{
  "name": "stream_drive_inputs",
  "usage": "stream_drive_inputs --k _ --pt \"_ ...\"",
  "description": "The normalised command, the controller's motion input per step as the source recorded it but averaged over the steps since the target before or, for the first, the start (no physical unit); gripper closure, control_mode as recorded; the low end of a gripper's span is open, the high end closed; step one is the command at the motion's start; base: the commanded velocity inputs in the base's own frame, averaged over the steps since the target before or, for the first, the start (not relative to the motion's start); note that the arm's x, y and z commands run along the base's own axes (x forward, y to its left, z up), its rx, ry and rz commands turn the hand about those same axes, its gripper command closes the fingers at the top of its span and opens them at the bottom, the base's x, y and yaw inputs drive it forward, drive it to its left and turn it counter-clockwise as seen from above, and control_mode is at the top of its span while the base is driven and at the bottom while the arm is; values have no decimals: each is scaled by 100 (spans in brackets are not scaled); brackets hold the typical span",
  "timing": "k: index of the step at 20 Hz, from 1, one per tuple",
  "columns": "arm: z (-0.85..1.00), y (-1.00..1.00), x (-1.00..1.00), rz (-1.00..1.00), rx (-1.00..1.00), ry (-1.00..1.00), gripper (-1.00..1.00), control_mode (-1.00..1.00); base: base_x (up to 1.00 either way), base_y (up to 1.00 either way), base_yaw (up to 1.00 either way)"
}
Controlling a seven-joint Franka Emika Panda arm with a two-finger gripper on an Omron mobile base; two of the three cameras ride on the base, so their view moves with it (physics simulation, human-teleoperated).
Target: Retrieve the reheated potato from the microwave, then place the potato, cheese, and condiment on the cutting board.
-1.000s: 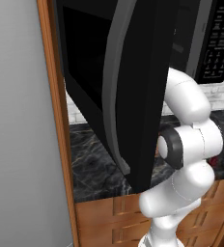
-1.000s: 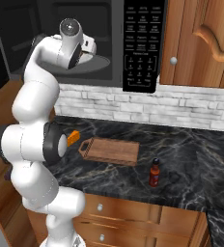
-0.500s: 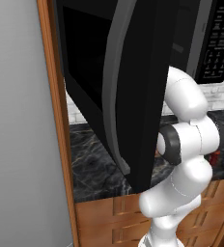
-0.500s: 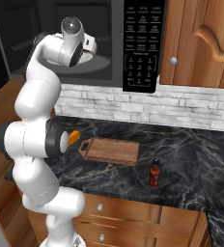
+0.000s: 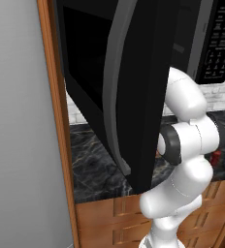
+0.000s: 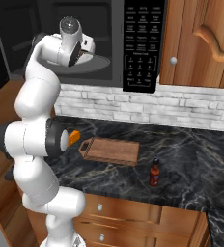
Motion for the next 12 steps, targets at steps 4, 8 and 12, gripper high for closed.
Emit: stream_drive_inputs --k 4,8,12 --pt "-11 8 8 0 0 1 -100 -100 0 0 0" --pt "-9 0 7 0 0 0 -100 -100 0 0 0" --pt "-10 0 19 0 0 0 -100 -100 0 0 0"
